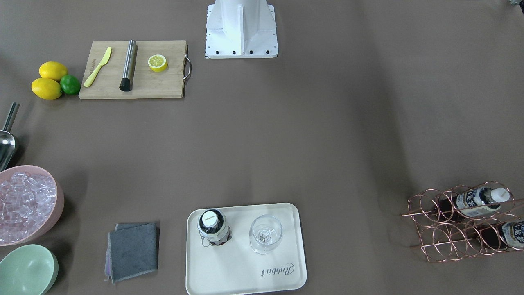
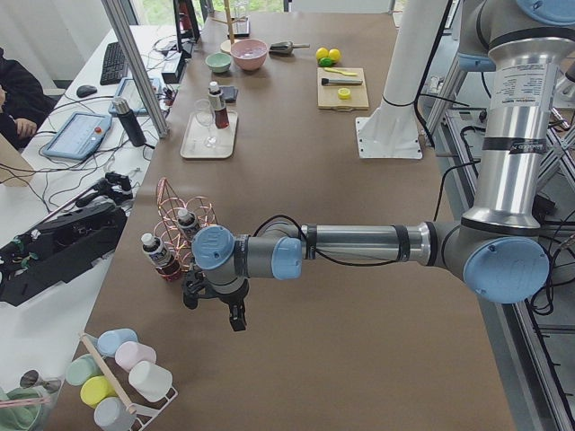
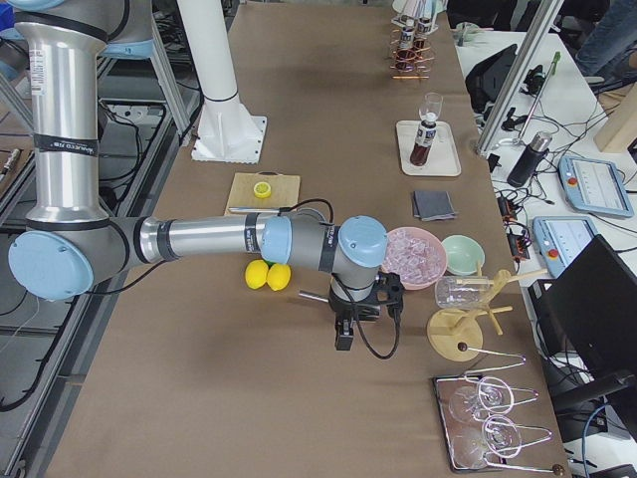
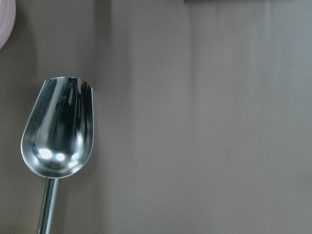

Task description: Take tea from basket to plate

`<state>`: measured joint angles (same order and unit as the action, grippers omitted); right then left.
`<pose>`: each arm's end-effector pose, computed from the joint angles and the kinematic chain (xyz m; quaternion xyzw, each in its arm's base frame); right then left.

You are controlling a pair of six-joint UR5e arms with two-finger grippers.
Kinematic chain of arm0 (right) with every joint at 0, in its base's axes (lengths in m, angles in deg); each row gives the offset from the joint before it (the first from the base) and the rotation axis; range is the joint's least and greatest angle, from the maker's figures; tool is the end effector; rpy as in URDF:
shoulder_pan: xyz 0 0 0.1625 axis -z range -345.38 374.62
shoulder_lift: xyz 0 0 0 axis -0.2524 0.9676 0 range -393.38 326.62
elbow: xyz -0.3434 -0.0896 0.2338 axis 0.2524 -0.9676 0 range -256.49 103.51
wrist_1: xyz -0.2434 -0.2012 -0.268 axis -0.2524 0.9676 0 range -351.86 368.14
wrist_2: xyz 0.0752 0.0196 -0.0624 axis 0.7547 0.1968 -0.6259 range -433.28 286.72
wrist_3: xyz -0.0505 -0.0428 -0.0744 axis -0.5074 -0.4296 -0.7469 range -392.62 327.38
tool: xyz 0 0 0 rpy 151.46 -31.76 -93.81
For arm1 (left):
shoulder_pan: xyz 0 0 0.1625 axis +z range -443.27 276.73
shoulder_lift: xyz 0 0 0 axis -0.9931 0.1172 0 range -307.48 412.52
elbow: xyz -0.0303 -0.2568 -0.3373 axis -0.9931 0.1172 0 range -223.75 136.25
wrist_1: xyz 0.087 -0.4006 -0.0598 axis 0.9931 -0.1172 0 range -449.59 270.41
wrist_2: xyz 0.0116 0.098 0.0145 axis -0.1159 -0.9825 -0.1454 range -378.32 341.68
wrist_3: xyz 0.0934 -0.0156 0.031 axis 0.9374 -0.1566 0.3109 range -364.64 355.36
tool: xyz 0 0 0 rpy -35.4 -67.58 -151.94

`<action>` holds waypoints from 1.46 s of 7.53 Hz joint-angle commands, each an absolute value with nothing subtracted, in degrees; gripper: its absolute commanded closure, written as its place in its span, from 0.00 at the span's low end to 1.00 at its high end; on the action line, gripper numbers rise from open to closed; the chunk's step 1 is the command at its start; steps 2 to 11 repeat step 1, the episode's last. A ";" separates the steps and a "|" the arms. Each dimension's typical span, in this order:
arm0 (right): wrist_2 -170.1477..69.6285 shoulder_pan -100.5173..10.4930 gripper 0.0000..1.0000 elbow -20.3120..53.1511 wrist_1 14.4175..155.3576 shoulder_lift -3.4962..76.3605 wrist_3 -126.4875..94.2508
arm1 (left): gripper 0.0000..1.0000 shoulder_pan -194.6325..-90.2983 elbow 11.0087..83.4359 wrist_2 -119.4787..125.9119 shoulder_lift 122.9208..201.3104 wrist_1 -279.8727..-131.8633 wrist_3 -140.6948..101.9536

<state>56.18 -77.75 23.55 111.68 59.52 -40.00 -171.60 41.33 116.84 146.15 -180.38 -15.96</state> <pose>0.0889 -0.4549 0.6258 -0.0237 -0.3403 -0.0222 0.9397 -0.0476 -0.5197 0.6666 -0.0475 0.3810 -0.0793 0.9199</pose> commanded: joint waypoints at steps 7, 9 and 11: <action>56.18 -77.75 0.00 23.62 111.68 59.52 -40.00 | 0.02 -171.60 41.24 116.77 146.21 -180.38 -15.98; 56.18 -77.75 0.00 23.62 111.68 59.52 -40.00 | 0.02 -171.60 41.24 116.77 146.21 -180.38 -15.98; 56.18 -77.75 0.00 23.62 111.68 59.52 -40.00 | 0.02 -171.60 41.24 116.77 146.21 -180.38 -15.98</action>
